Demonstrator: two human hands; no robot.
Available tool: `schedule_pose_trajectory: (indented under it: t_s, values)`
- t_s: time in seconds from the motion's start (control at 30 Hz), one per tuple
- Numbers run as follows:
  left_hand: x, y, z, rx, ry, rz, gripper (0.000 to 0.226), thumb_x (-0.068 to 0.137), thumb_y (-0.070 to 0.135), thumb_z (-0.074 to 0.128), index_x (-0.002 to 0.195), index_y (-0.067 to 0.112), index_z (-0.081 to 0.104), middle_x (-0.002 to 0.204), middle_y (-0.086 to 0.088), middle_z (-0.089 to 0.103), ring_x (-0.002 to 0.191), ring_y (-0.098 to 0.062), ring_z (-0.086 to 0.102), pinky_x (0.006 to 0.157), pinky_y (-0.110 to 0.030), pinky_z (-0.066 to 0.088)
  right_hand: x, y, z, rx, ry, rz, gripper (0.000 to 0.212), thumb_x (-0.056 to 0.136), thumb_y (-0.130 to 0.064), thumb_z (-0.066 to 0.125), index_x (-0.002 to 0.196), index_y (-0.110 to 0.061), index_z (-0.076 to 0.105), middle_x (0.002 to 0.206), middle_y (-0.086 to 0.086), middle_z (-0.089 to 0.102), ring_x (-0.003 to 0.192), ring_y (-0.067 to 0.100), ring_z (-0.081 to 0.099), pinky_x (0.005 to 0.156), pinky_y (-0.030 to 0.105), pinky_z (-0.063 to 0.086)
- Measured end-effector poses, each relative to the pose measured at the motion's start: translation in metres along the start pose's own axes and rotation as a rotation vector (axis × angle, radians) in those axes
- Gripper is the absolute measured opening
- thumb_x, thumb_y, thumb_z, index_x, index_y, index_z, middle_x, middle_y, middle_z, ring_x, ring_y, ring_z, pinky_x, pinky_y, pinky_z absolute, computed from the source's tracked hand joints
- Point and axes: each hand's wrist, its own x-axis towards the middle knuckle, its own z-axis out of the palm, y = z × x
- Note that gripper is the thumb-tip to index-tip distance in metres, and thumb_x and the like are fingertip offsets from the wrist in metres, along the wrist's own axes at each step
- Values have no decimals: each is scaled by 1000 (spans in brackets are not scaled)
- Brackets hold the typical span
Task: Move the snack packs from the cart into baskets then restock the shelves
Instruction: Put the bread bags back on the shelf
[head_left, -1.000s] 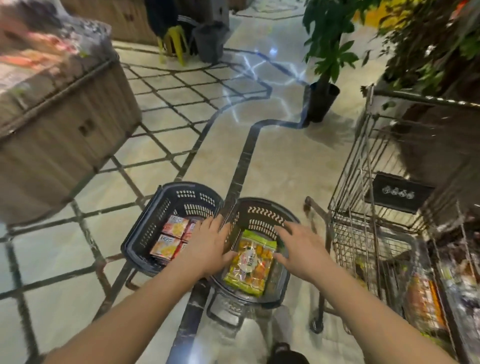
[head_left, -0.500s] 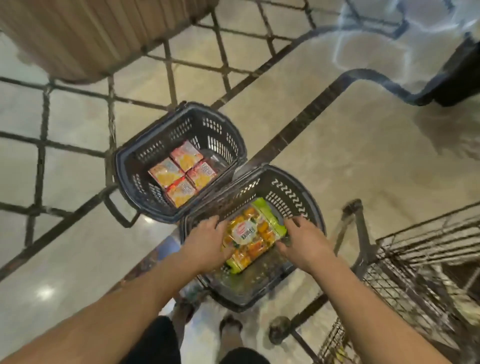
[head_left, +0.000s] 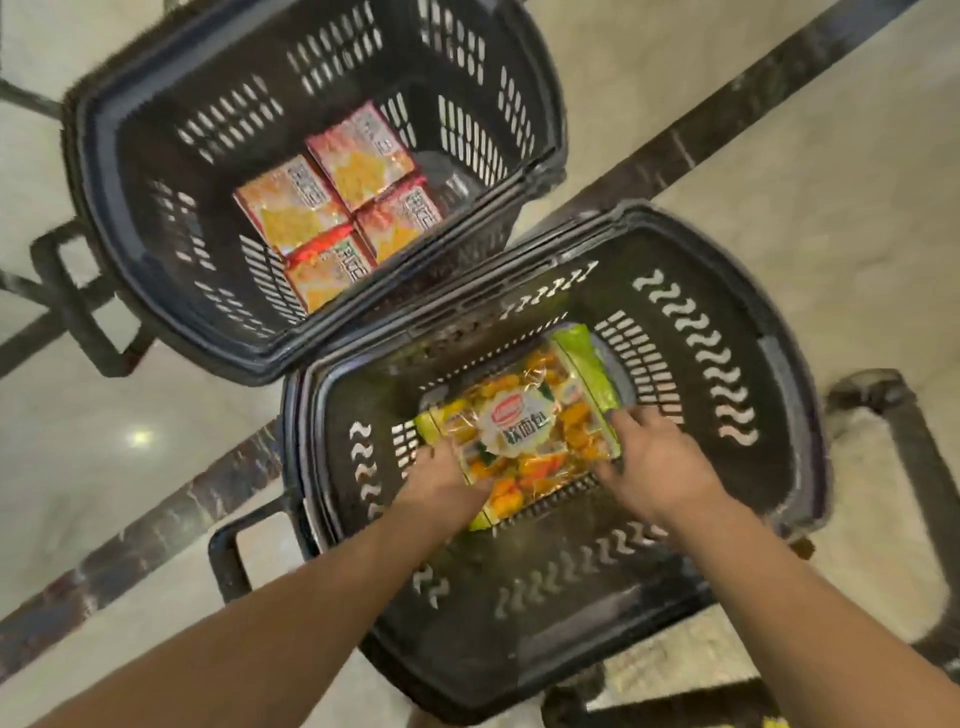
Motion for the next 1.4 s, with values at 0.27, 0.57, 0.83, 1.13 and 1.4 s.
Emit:
schedule_pose_trajectory:
  t_s: [0.27,0.57,0.83,1.13,1.4]
  values:
    - [79,-30,77,-405,-11,-326,85,93,38,72,155,8,23,155,-18,33,141,-36,43,114,-42,41,97,-2,63,-58,-63,-23,74,94,-59,53,154,-22,30,144,12,44,132,33,47,105,41,45]
    - [139,-39,100,-606,8,-339,101,79,50,83,157,14,29,155,-12,44,141,-32,45,119,-43,37,156,18,89,-74,13,-6,61,92,-52,61,141,-19,47,135,11,51,123,33,53,101,43,48]
    - [151,-41,110,-793,-7,-489,90,83,30,81,155,17,29,141,-10,56,130,-31,54,113,-45,43,184,36,99,468,-121,284,105,81,-55,77,158,-11,20,149,21,48,132,39,51,110,44,41]
    - [142,-41,116,-1084,50,-531,78,78,19,88,145,20,48,123,-8,67,114,-31,64,103,-50,52,176,32,94,540,-101,234,74,86,-48,74,146,-15,45,138,16,58,126,37,55,106,44,43]
    - [105,-26,100,-1043,95,-454,43,87,14,80,125,18,61,107,-5,68,100,-28,63,96,-45,53,122,40,62,532,-25,172,63,88,-48,72,140,-20,51,132,13,63,121,35,58,102,38,44]
